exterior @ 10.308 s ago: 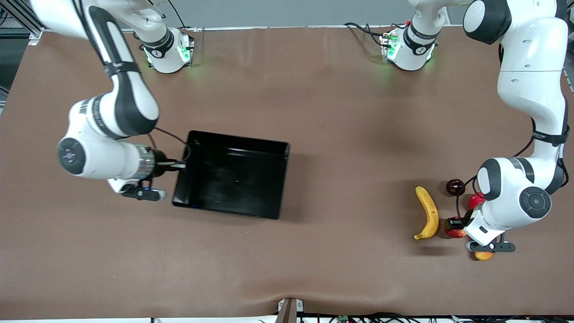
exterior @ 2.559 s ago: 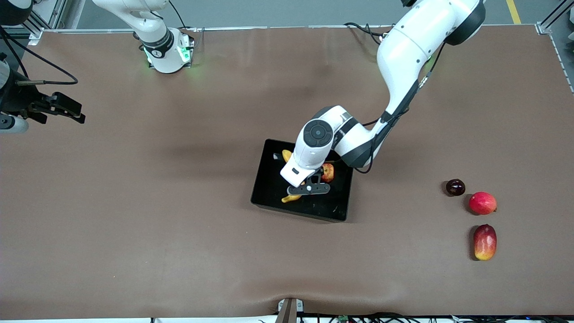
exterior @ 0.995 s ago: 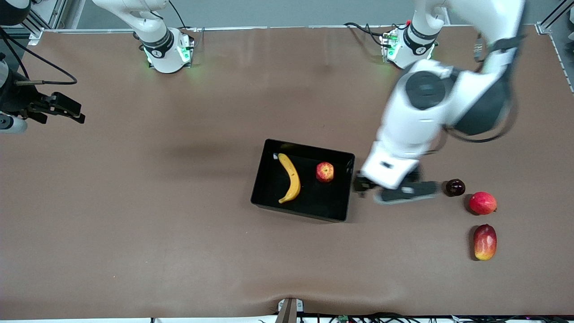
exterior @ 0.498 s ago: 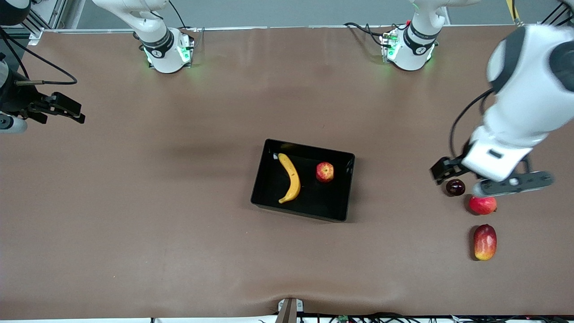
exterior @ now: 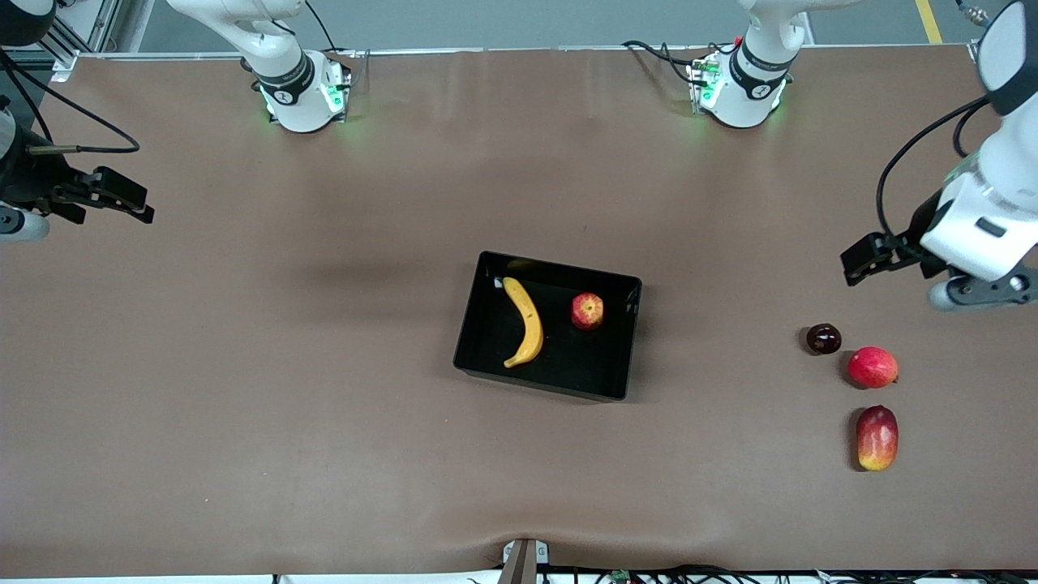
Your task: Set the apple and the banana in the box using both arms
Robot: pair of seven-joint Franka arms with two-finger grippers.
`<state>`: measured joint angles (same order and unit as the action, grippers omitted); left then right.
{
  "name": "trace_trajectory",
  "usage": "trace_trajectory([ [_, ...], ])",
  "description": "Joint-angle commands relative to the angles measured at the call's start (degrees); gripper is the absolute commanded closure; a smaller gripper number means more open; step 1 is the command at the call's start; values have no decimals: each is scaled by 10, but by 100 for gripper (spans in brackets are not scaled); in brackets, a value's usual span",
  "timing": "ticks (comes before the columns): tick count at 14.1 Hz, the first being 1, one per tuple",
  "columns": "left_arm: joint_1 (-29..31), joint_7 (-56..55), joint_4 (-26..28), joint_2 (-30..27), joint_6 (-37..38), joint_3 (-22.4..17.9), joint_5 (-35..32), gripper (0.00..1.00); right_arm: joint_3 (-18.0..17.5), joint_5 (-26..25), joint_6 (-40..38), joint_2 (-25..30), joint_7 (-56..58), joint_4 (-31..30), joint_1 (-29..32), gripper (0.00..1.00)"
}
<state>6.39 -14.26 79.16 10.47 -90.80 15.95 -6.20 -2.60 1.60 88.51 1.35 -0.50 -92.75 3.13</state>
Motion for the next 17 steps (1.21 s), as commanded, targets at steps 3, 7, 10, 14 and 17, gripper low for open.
trace_trajectory([
  [3,13,39,98,-88,-3,-4,18,0,-3,12,5,11,9,-10,3,0],
  [7,-24,61,142,-136,-5,-49,19,0,-5,12,10,11,9,-10,2,0],
  [10,-38,71,150,-154,0,-63,21,0,-5,12,13,10,9,-11,2,0],
  [14,-31,94,147,-149,5,-62,42,0,-5,12,13,10,8,-11,4,0],
  [17,-29,108,147,-147,6,-64,59,0,-5,12,13,10,9,-11,2,0],
])
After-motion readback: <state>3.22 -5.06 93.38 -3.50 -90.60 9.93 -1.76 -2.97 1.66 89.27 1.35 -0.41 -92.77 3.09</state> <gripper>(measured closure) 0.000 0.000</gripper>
